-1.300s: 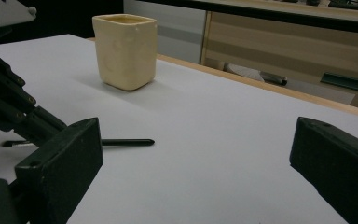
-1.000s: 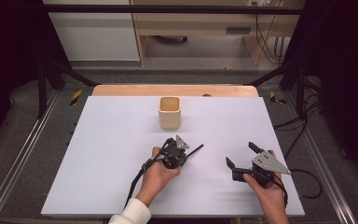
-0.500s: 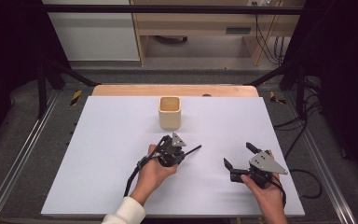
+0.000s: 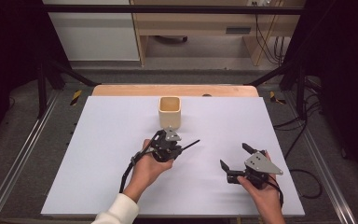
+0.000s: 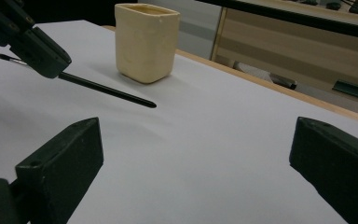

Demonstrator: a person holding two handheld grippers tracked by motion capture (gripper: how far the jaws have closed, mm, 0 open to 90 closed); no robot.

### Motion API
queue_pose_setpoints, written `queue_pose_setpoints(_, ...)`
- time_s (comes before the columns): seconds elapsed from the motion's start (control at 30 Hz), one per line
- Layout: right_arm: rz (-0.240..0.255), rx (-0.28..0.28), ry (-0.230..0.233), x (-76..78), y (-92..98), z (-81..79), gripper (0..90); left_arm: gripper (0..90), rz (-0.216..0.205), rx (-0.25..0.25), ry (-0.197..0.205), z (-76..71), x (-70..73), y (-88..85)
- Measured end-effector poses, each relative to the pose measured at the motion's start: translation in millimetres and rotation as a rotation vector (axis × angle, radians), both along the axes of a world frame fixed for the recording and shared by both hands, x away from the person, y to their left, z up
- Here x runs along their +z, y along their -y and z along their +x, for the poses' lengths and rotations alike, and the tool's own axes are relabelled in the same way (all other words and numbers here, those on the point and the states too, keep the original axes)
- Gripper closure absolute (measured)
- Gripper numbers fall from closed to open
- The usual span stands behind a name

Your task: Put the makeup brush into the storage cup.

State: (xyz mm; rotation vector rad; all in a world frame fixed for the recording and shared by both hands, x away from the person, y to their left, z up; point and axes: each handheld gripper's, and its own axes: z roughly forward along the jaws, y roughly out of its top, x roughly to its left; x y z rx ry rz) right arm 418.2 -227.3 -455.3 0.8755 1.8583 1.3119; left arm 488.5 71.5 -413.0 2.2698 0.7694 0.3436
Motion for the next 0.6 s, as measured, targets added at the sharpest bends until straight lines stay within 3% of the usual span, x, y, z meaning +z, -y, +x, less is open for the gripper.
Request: queue_pose_setpoints(0.6,-0.066,0.028,0.032,3.7,-20.0,-2.5,6.0,83.8,-0.018,-0.043,0.007,-3.2,11.9,-7.4)
